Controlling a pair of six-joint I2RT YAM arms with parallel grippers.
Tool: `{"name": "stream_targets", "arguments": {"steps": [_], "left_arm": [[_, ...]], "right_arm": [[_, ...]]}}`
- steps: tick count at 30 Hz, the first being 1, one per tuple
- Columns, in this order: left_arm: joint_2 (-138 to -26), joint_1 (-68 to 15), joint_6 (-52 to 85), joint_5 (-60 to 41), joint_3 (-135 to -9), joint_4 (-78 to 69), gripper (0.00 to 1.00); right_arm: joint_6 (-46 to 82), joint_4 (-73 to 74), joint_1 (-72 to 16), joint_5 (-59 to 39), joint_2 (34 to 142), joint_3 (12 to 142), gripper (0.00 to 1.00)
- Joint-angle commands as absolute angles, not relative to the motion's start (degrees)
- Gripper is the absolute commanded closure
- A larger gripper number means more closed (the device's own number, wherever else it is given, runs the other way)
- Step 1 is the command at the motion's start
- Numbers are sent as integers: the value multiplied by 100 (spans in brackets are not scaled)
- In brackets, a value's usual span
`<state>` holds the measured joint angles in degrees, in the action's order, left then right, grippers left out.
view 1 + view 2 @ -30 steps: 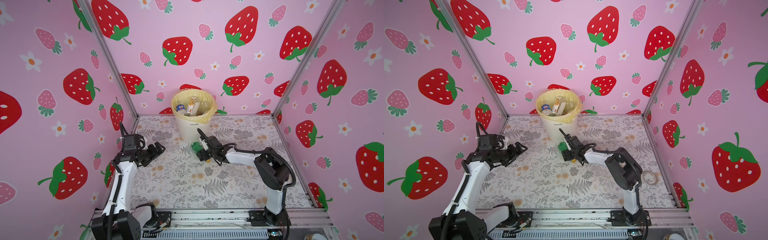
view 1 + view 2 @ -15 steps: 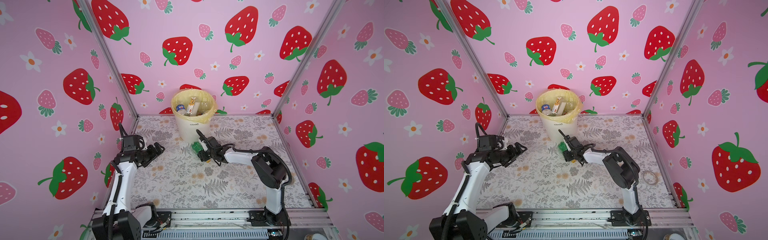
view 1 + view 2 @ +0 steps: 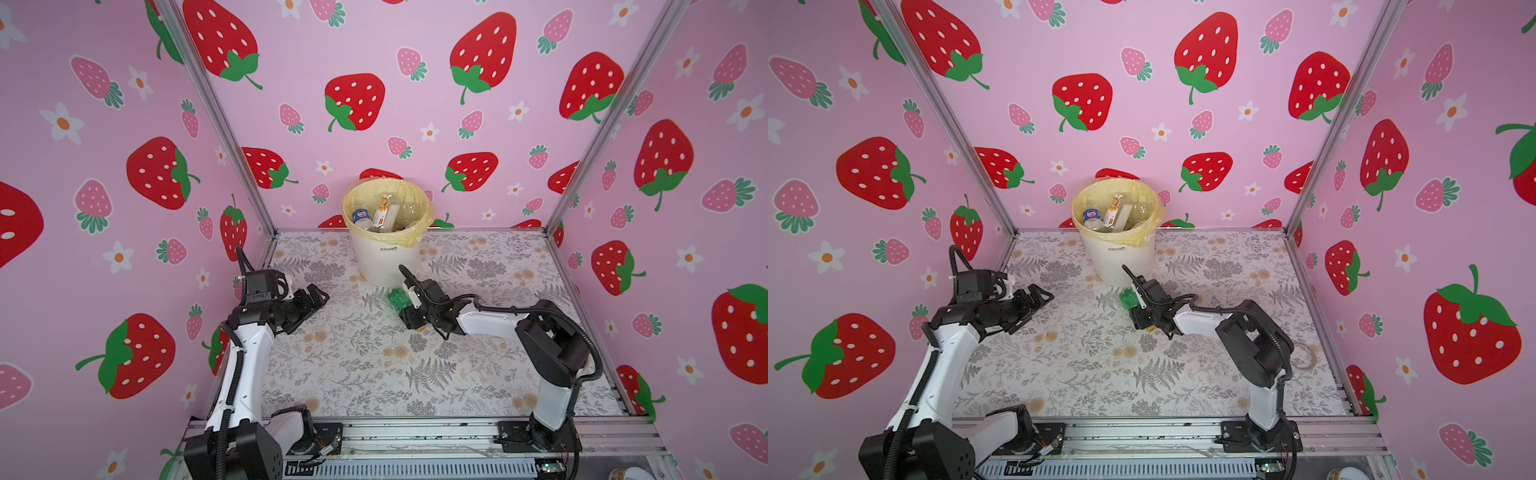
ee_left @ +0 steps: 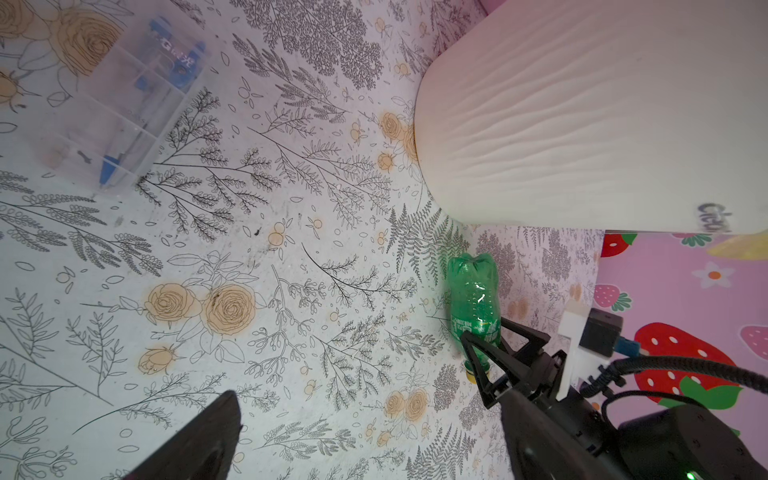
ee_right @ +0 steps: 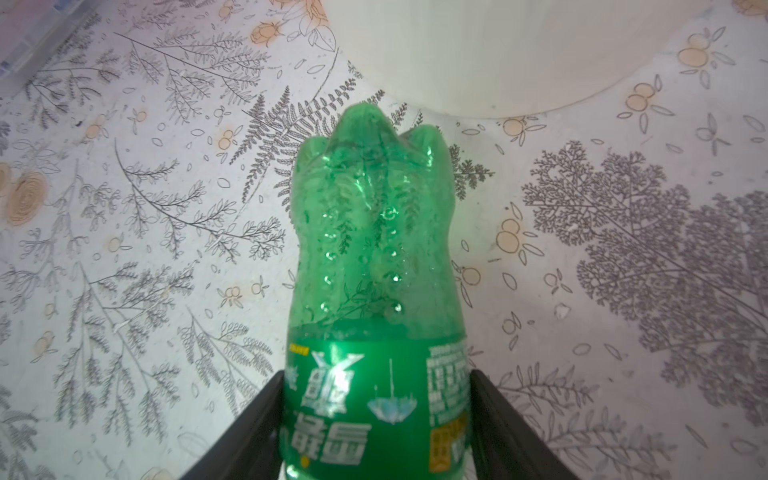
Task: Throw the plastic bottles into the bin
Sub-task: 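Close the right gripper around the green bottle's label, then lift the green bottle with the right gripper and raise it toward the bin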
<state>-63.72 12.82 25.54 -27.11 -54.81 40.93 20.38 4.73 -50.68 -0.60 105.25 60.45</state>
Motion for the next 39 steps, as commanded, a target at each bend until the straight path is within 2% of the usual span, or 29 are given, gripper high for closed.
{"name": "stream_targets", "arguments": {"steps": [1,19,39], "left_arm": [[-6306,1322,2558,-2821,-5422,4073,1],[-6289,1324,2566,-2918,-5352,3999,1],[-6247,1319,2610,-2918,-5297,3921,1]], "right_arm": [[2192,636,-5129,-8,10145,5823,34],[2760,957,-5152,109,8674,4727,34],[2855,717,-5156,454,7249,4333,36]]}}
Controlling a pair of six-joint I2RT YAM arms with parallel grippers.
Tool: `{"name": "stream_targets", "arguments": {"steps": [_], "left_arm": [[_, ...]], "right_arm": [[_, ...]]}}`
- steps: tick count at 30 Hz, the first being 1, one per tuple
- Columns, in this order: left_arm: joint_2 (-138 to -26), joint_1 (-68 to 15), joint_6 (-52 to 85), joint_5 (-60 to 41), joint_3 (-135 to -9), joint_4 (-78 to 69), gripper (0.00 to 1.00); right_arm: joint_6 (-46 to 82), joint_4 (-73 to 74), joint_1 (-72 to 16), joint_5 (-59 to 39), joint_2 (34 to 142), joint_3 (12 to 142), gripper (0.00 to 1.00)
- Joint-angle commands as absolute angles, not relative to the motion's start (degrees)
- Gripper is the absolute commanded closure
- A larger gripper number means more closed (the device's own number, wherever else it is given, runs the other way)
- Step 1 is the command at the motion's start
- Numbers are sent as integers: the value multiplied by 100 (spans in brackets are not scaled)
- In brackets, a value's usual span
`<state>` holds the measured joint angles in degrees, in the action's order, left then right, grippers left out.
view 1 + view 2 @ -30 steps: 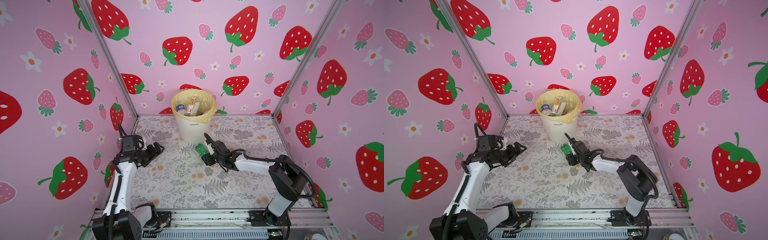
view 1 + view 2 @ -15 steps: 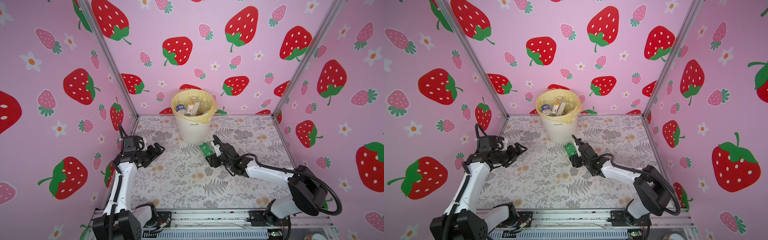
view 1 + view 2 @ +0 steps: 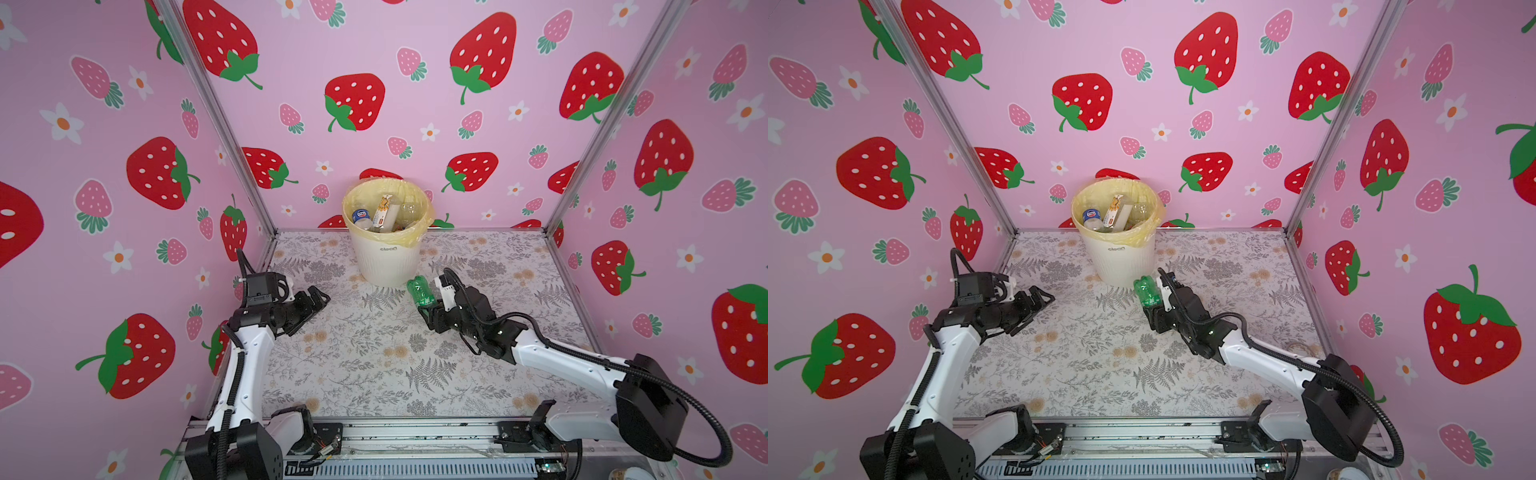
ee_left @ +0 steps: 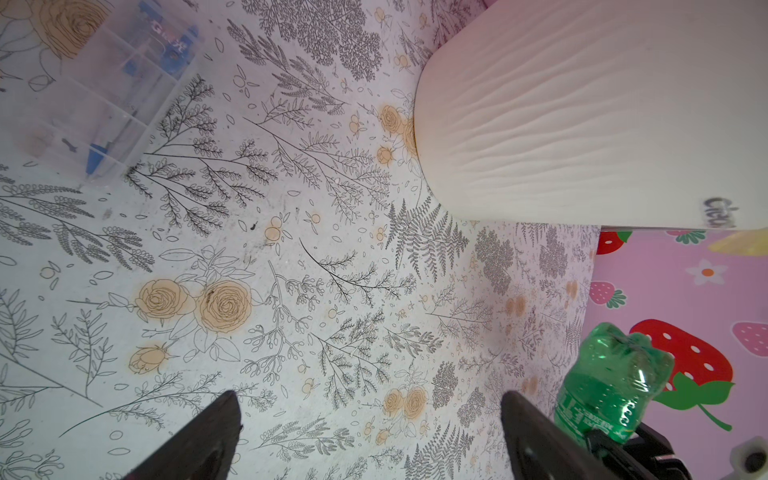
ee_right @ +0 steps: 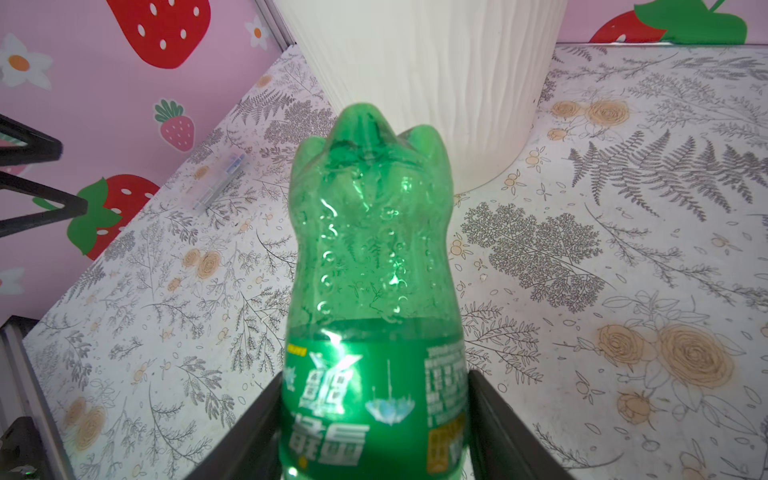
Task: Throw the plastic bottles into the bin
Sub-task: 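Lift the green bottle with the right gripper and raise it toward the bin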
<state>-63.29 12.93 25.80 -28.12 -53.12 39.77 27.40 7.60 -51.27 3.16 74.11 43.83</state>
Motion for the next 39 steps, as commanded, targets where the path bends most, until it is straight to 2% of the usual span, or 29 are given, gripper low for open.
{"name": "stream_targets", "arguments": {"steps": [1,15,25,39], "left_arm": [[-6241,1327,2610,-2918,-5297,3931,1],[-6308,1325,2621,-2988,-5298,3906,1],[-6299,1324,2628,-3021,-5292,3887,1],[-6267,1325,2628,-3042,-5278,3881,1]], "right_arm": [[2867,712,-5151,470,7179,4325,36],[2894,317,-5144,806,6427,4762,36],[2537,1153,-5150,982,5678,4216,36],[1957,993,-5139,1188,6817,5909,36]]}}
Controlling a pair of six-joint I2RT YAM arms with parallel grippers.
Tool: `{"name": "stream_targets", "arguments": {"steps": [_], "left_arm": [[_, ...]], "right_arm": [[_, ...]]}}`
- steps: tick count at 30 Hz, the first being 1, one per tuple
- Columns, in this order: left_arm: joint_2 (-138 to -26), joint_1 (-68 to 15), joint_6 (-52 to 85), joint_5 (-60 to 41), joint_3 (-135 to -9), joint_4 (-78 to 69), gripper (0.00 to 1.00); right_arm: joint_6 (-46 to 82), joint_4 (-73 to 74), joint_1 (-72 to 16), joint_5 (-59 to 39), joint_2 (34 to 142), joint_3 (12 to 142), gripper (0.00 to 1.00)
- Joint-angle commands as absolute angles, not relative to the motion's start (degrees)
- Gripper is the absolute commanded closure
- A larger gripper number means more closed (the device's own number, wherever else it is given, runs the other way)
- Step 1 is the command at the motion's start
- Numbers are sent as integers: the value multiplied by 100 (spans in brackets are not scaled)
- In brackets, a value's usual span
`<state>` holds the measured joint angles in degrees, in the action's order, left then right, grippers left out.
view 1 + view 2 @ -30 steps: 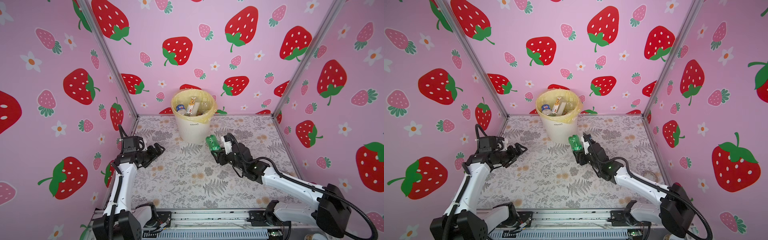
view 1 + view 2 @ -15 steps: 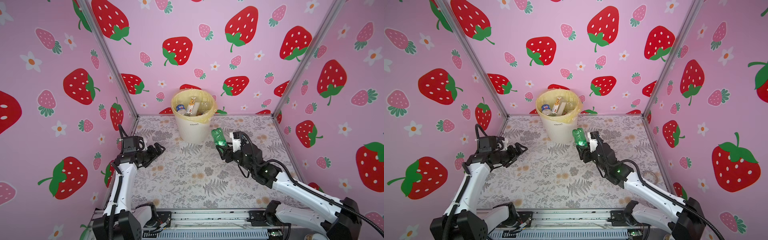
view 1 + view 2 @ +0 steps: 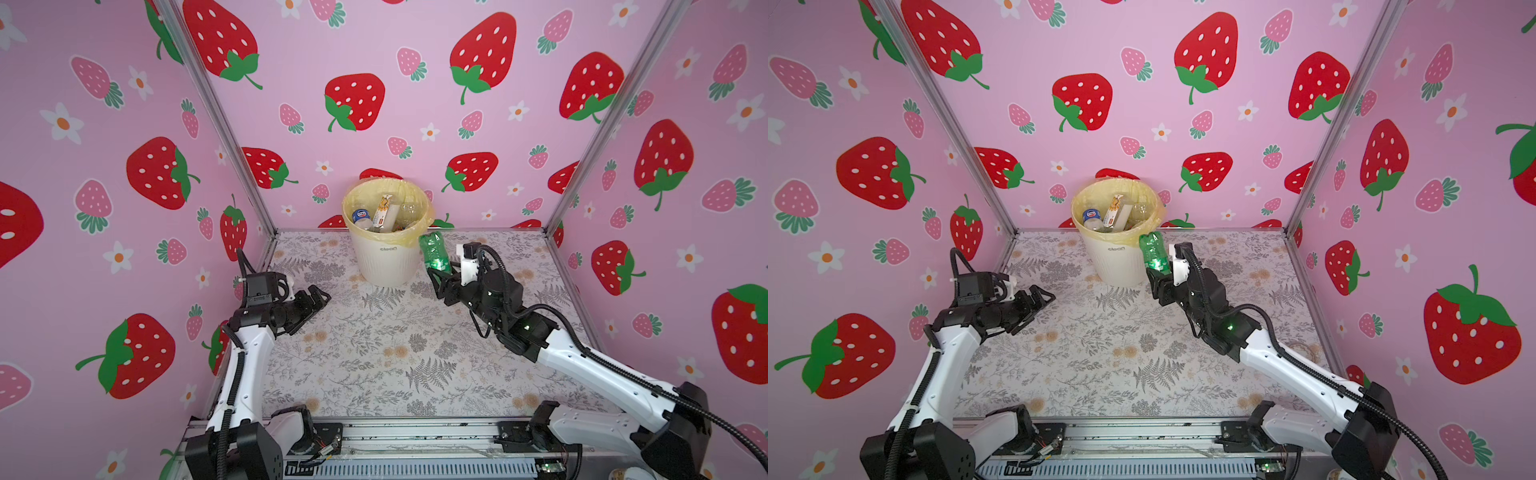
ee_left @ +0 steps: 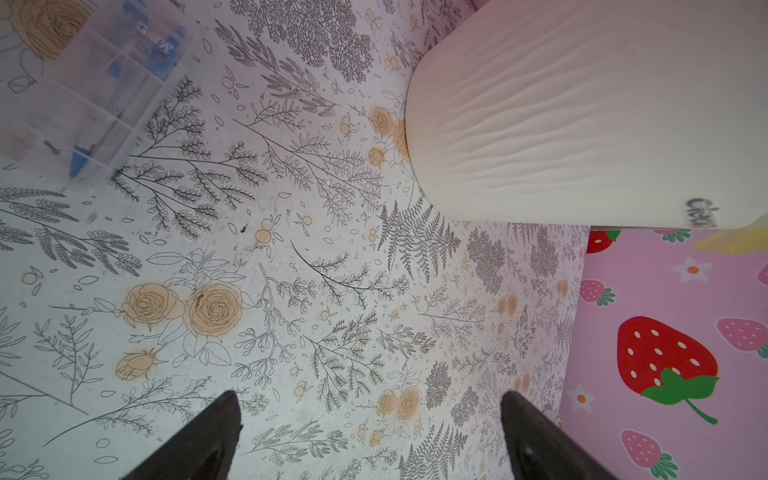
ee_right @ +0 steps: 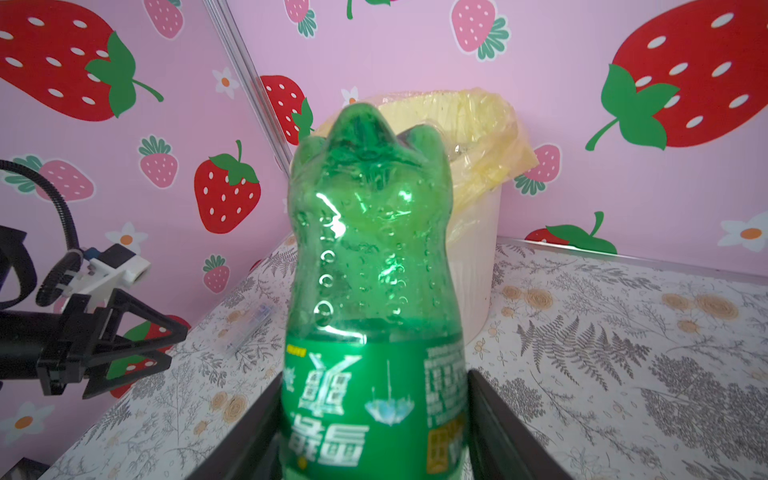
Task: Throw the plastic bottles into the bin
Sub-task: 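Lift the green bottle with the right gripper and raise it toward the bin, then move the green bottle over the bin and open the right gripper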
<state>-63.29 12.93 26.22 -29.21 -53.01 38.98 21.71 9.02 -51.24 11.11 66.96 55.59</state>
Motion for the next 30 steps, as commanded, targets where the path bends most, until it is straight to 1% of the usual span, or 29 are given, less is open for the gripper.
{"name": "stream_targets", "arguments": {"steps": [1,13,16,19,23,25,27,29,30], "left_arm": [[-6275,1327,2629,-3046,-5290,3883,1],[-6306,1319,2630,-3103,-5299,3870,1],[-6311,1328,2635,-3120,-5300,3862,1],[-6295,1334,2639,-3120,-5300,3860,1],[-6293,1361,2638,-3116,-5298,3867,1],[-6275,1364,2638,-3115,-5295,3860,1],[-6275,1370,2637,-3112,-5291,3865,1],[-6287,1371,2636,-3107,-5287,3865,1],[-6277,1377,2633,-3105,-5292,3870,1]], "right_arm": [[1934,987,-5141,1183,6865,6004,36],[1899,879,-5085,1247,7128,6345,36],[1890,772,-5041,1252,7313,6625,36],[1824,551,-4911,1258,7701,7250,36],[1721,139,-4697,1113,8654,8592,36],[1702,-188,-4597,1118,9297,9552,32],[1686,-978,-4451,978,10227,11049,26],[1687,-1976,-4357,975,11204,12697,7],[1687,-2485,-4335,951,11663,13515,0]]}}
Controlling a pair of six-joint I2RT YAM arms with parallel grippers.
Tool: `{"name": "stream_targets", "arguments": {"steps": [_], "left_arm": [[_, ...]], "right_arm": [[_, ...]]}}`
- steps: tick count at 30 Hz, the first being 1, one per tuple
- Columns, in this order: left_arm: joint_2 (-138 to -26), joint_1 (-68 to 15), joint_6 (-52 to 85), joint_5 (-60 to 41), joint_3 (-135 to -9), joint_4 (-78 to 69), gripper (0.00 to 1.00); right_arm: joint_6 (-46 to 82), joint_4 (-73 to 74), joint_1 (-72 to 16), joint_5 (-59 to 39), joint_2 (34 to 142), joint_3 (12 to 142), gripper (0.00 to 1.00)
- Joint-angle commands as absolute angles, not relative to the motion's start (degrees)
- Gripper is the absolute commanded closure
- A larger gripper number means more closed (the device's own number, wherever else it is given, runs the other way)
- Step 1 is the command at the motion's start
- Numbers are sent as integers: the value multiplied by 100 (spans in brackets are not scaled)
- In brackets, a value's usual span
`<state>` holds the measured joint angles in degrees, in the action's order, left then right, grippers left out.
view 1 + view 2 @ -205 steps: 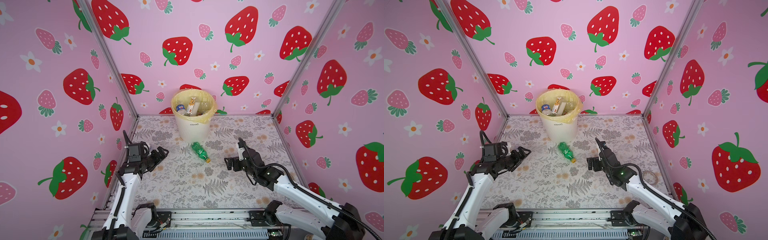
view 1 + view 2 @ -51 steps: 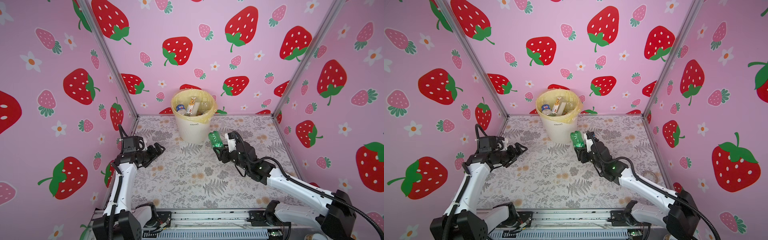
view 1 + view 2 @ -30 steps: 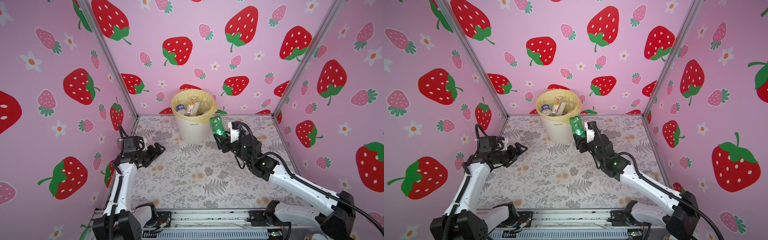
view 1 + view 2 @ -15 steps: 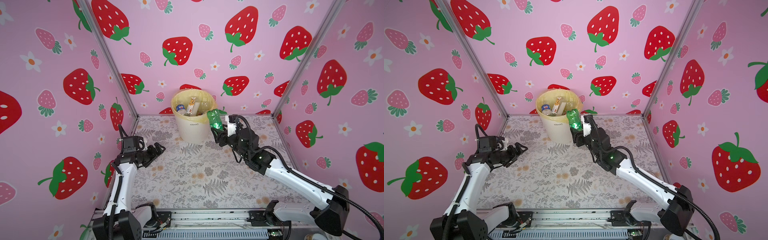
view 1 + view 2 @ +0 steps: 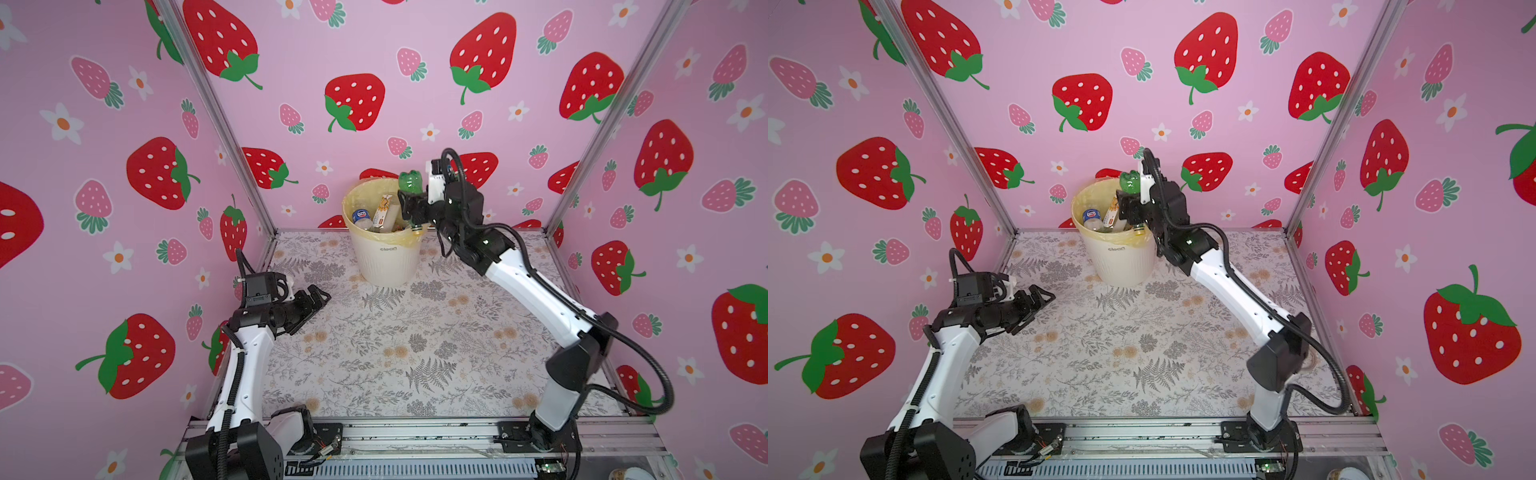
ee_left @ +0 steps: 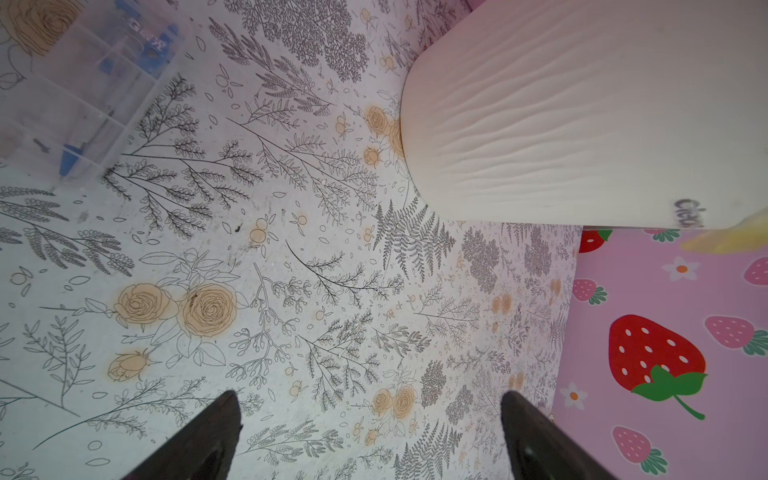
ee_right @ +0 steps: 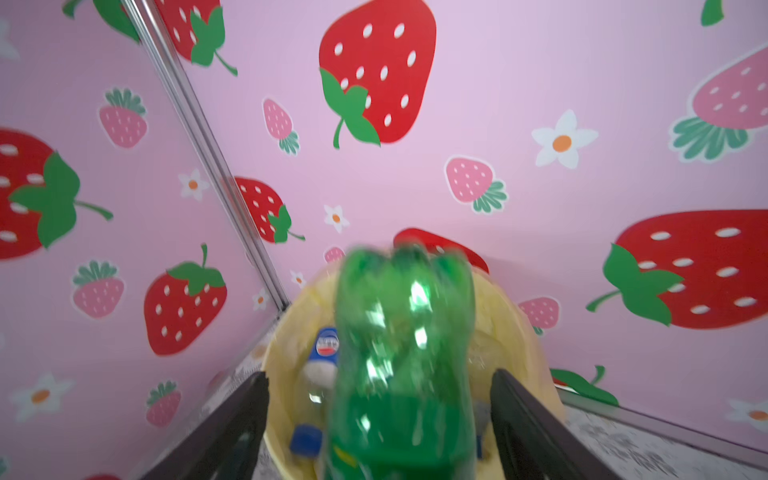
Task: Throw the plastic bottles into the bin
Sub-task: 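Move the green bottle over the bin and open the right gripper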
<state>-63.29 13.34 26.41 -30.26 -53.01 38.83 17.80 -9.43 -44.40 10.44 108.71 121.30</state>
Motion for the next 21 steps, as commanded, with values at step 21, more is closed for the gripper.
{"name": "stream_targets", "arguments": {"steps": [21], "left_arm": [[-6258,1417,2640,-3113,-5278,3862,1]], "right_arm": [[1960,-708,-4323,1077,8998,9158,1]]}}
